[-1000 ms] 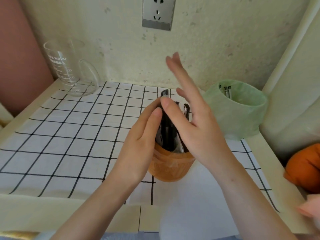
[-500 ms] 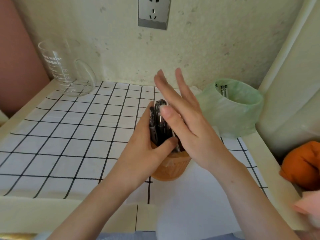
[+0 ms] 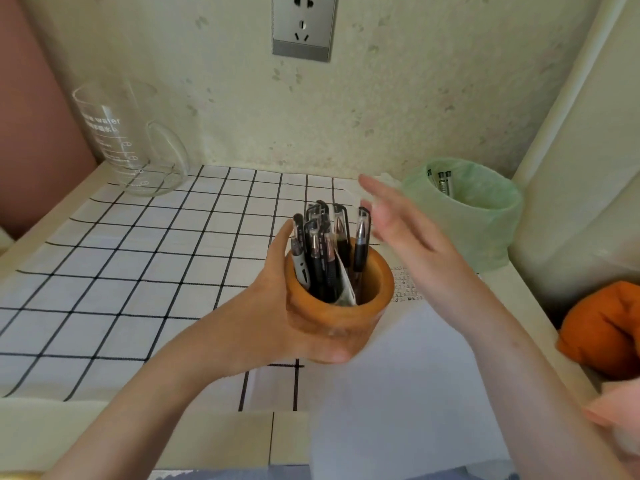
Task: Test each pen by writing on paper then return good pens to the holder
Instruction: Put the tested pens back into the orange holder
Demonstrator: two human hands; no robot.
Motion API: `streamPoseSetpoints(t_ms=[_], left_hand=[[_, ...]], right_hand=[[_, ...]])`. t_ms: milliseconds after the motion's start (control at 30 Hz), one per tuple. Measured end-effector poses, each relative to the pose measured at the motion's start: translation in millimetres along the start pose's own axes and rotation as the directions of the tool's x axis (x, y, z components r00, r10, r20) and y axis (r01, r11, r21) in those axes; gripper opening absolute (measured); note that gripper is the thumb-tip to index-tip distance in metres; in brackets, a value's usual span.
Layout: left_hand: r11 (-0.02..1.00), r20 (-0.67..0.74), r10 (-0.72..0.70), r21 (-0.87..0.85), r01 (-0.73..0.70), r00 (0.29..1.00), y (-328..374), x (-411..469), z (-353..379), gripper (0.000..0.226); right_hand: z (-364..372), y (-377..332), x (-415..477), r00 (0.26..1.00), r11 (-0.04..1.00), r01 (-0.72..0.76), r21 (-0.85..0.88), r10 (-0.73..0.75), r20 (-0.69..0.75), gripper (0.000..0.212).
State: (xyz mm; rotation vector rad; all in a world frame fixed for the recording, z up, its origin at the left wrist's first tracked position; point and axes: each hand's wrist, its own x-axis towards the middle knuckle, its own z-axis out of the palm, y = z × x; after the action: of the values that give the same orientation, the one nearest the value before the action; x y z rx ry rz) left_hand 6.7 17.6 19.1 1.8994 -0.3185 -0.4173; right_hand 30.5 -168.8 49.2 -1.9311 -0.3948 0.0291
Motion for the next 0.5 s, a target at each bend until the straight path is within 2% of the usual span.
streamPoseSetpoints(t_ms=[33,100,167,233,333,500], left_hand=[[0.999,0.0,-0.026,0.032,0.026,1.0,-5,0,-1,0.113],[0.982,-0.016,-0.049,0.184,0.051,0.999,-21,-2,-3,0.108],[0.908,-0.034,-0.076,0.409,0.083,0.997,-34,-3,-5,0.115],[0.847,-0.054,-0.118,0.516,0.129,0.992,-45,-4,-1,0.129],[0.818,-0.106,-0.049,0.566,0.101,0.993,-50,-3,12,0.138],[0.83,-0.136,-0.088,0.538,0.148,0.987,-51,0,19,0.143]], right_hand=[[-5,4,-2,0.991,0.996,-0.089,0.006,0.087,0.104,0.074],[-10,13,-7,0.935,0.988,-0.15,-0.034,0.153,0.321,0.103],[-7,17,-13,0.89,0.984,-0.169,-0.051,0.175,0.421,0.115],[-3,22,-17,0.902,0.983,-0.182,-0.037,0.182,0.391,0.117],[0,28,-20,0.945,0.982,-0.182,-0.055,0.19,0.266,0.118],[2,27,-21,0.973,0.988,-0.144,-0.053,0.151,0.174,0.094]])
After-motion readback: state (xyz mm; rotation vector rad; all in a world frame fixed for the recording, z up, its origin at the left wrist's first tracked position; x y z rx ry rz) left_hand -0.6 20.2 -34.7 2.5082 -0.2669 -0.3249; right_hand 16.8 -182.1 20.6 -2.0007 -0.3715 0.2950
